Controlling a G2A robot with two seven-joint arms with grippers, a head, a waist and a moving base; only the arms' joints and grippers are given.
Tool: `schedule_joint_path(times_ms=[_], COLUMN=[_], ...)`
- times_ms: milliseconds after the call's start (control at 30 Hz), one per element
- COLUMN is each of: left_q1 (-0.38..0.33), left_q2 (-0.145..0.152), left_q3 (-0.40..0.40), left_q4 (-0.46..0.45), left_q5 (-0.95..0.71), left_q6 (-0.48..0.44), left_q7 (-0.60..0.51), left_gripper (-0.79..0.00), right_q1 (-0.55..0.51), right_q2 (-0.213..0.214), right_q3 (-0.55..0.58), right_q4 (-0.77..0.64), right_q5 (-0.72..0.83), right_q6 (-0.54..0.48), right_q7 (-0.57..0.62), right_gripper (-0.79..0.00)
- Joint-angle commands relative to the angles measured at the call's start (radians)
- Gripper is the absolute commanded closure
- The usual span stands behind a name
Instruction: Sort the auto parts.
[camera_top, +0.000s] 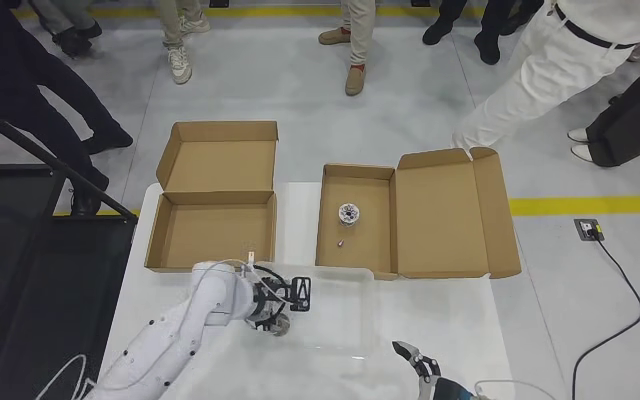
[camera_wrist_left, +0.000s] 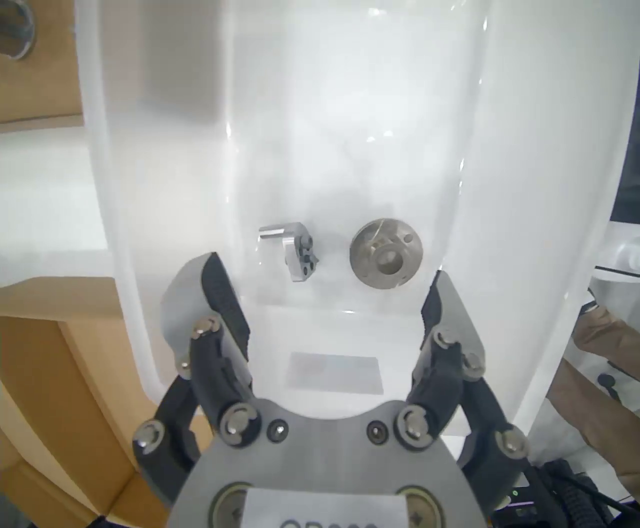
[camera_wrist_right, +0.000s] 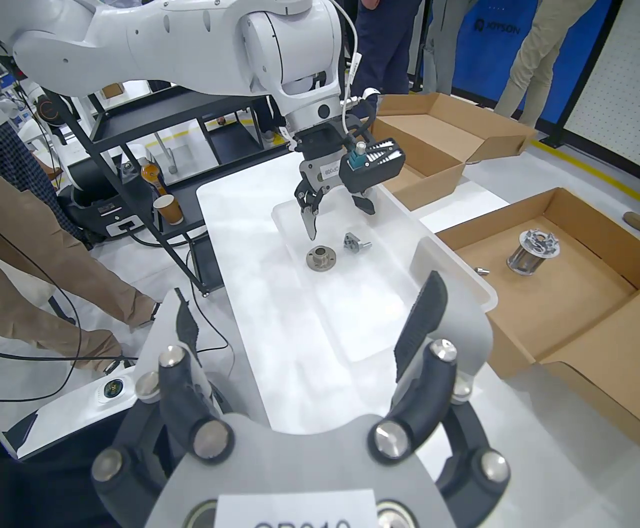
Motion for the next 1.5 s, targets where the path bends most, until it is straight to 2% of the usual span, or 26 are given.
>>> schedule_joint_path(times_ms=[0, 33, 133, 300, 433, 567, 967, 1167, 1467], left_q1=[-0.030, -0.044, -0.090, -0.154, -0.198, -0.242, -0.367, -0.402, -0.425], left_q2=[-0.004, -0.006, -0.007, 0.004, 0.017, 0.033, 0.068, 0.061, 0.037], left_q3=[0.050, 0.072, 0.133, 0.219, 0.292, 0.353, 0.545, 0.607, 0.644], left_q4=[0.029, 0.040, 0.069, 0.103, 0.122, 0.122, 0.146, 0.163, 0.192], left_q5=[0.002, -0.005, -0.023, -0.064, -0.116, -0.188, -0.315, -0.347, -0.380], left_q6=[-0.001, -0.001, -0.001, -0.001, -0.001, -0.001, -0.001, 0.018, 0.038], left_q7=[0.001, 0.001, 0.001, 0.001, 0.001, 0.001, 0.001, -0.018, -0.037], left_gripper=[-0.496, -0.502, -0.453, -0.459, -0.379, -0.394, -0.351, -0.329, -0.342], right_q1=[0.000, 0.000, 0.000, 0.000, 0.000, 0.000, 0.000, 0.000, 0.000], right_q2=[0.000, 0.000, 0.000, 0.000, 0.000, 0.000, 0.000, 0.000, 0.000], right_q3=[0.000, 0.000, 0.000, 0.000, 0.000, 0.000, 0.000, 0.000, 0.000], right_q4=[0.000, 0.000, 0.000, 0.000, 0.000, 0.000, 0.000, 0.000, 0.000], right_q5=[0.000, 0.000, 0.000, 0.000, 0.000, 0.000, 0.000, 0.000, 0.000], right_q6=[0.000, 0.000, 0.000, 0.000, 0.000, 0.000, 0.000, 0.000, 0.000], right_q7=[0.000, 0.000, 0.000, 0.000, 0.000, 0.000, 0.000, 0.000, 0.000], right_gripper=[-0.785, -0.785, -0.785, -0.785, -0.785, -0.785, -0.785, -0.785, -0.785])
